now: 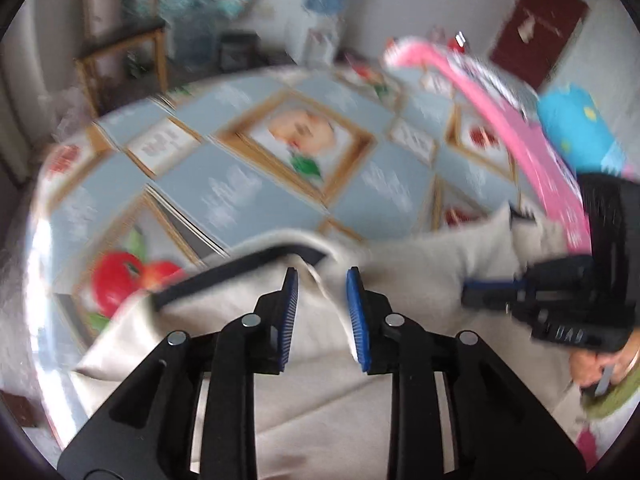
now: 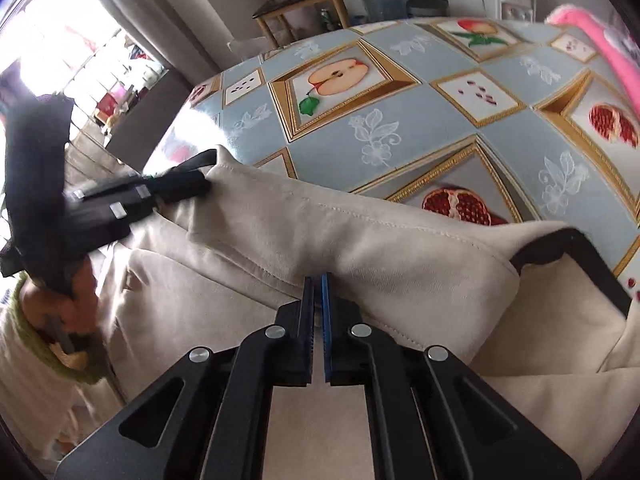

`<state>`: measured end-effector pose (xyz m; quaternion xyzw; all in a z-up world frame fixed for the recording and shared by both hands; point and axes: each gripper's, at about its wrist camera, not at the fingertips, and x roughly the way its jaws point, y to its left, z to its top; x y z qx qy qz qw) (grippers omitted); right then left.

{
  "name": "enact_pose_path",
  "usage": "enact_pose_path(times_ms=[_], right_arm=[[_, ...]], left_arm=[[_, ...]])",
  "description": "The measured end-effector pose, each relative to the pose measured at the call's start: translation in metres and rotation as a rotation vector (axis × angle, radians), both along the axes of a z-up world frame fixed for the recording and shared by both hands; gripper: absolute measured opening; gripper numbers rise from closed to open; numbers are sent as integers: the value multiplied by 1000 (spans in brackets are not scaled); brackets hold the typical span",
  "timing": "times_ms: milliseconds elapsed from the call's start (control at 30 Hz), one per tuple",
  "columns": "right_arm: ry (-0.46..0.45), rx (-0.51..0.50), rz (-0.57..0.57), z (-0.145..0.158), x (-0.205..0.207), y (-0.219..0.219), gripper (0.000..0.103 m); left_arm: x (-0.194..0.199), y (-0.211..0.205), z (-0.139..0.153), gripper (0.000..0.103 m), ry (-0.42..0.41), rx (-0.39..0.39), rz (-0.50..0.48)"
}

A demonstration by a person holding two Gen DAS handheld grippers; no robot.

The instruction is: Fold large clothes

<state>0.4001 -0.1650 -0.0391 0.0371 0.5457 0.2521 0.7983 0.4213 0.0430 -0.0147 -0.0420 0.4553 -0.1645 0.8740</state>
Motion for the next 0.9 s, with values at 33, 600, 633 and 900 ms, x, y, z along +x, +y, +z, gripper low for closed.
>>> enact_pose_path(times_ms=[33, 600, 633, 900], right_arm=[[-1, 1, 2, 0, 0, 2, 3], [-53, -33, -62, 4, -8, -2, 3], [-33, -13, -88, 8, -7, -11, 6], [22, 55, -327, 27, -3, -105, 42]], left_arm=[[-2, 1, 7, 23, -22, -28, -6], [-15, -80, -26, 25, 74, 88, -237], [-15, -81, -26, 25, 72, 98, -239], [-16, -84, -27, 25, 60, 99, -250]])
